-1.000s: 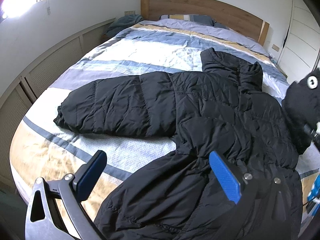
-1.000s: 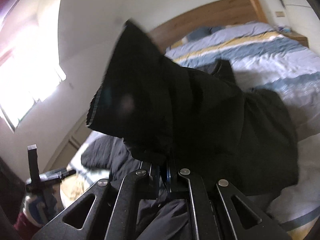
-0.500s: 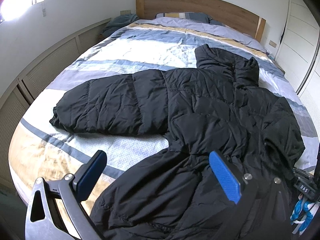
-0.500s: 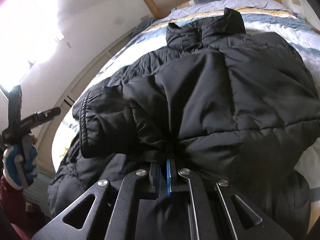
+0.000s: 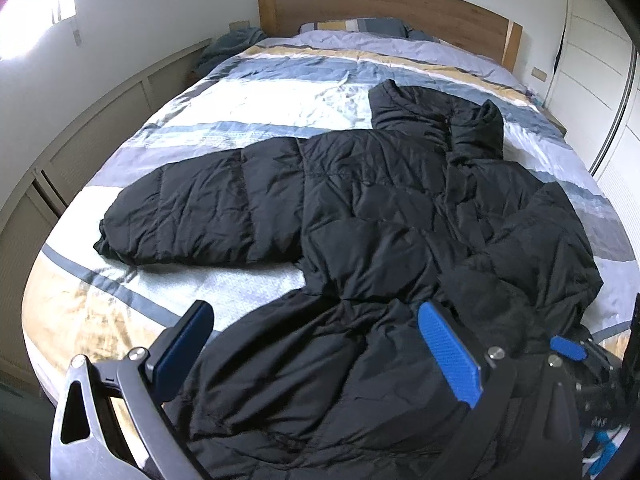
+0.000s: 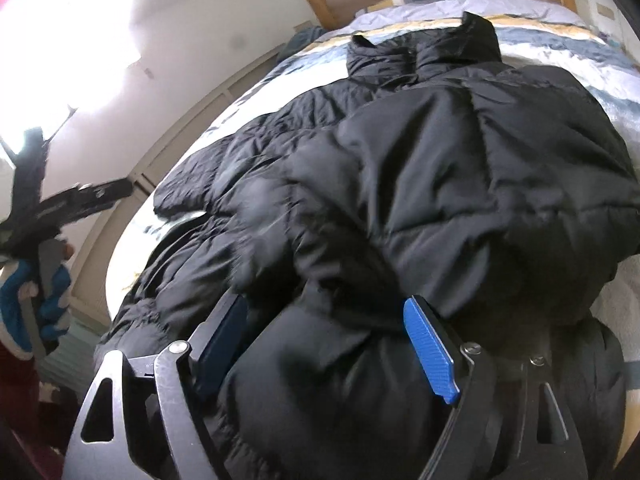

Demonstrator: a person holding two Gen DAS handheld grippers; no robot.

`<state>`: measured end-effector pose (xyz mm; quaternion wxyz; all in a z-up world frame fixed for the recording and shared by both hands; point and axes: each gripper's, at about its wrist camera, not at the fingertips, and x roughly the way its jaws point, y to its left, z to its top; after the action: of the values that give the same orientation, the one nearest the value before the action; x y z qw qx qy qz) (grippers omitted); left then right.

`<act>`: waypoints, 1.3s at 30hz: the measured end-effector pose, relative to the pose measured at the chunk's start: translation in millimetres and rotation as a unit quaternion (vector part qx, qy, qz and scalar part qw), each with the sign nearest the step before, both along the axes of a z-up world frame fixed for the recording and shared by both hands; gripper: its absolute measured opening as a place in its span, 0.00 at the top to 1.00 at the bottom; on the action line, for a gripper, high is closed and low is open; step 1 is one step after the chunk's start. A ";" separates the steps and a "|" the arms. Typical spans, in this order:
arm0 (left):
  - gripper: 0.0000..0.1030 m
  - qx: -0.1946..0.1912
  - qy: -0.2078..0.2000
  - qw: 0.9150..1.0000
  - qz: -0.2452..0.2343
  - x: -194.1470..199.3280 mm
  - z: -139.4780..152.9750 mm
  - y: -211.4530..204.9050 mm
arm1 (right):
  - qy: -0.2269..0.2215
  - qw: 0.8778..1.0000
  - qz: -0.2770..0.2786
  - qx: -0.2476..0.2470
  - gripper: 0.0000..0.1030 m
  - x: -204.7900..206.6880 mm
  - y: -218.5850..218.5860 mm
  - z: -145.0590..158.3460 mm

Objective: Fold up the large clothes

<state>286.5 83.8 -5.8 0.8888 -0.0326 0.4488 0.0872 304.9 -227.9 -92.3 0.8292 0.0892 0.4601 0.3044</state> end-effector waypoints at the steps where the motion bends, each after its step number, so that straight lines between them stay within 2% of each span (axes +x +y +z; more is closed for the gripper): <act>1: 0.00 -0.001 0.003 1.000 -0.002 1.7 -1.2 -3.3 | -0.004 1.000 0.005 0.002 0.22 -4.3 -1.4 2.6; 5: 0.00 0.001 0.011 1.000 -0.018 15.5 -5.9 -22.5 | -0.021 1.000 0.002 0.010 0.26 -12.5 -18.4 17.5; 7: 0.00 0.001 0.013 0.999 -0.030 25.1 -9.7 -36.4 | -0.042 0.999 -0.018 0.003 0.27 -7.6 -36.8 30.8; 15: 0.00 -0.013 0.021 0.997 -0.078 84.6 -33.6 -116.2 | -0.098 0.987 -0.108 -0.065 0.30 53.0 -90.1 56.9; 19: 0.00 -0.012 0.018 0.996 -0.090 119.8 -46.8 -153.5 | -0.105 0.983 -0.121 -0.090 0.31 87.4 -96.3 51.4; 23: 0.00 -0.003 0.038 0.995 -0.091 145.4 -75.4 -170.3 | -0.080 0.985 -0.117 -0.097 0.31 109.8 -95.6 25.6; 26: 0.00 -0.006 0.058 0.995 -0.086 143.6 -103.7 -160.9 | -0.058 0.987 -0.107 -0.104 0.31 117.3 -94.5 0.2; 30: 0.00 -0.040 0.060 0.994 -0.085 127.6 -117.4 -143.1 | -0.043 0.988 -0.110 -0.098 0.31 113.9 -100.8 -24.5; 33: 0.00 -0.045 0.063 0.993 -0.089 117.8 -113.6 -136.4 | -0.038 0.987 -0.117 -0.102 0.31 110.5 -105.4 -28.3; 35: 0.00 -0.033 0.057 0.994 -0.082 108.8 -102.6 -133.4 | -0.036 0.985 -0.121 -0.115 0.31 109.4 -108.5 -24.6; 37: 0.00 -0.002 0.030 0.996 -0.086 94.9 -84.1 -136.7 | -0.050 0.980 -0.135 -0.140 0.31 101.9 -109.2 -10.7; 39: 0.00 0.008 0.006 0.995 -0.098 83.6 -68.4 -142.3 | -0.068 0.979 -0.133 -0.139 0.32 91.8 -105.1 4.5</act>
<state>370.1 -58.6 -74.2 0.8903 0.0192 0.4549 0.0035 396.7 -333.1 -87.7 0.8960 0.0125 0.4244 0.1300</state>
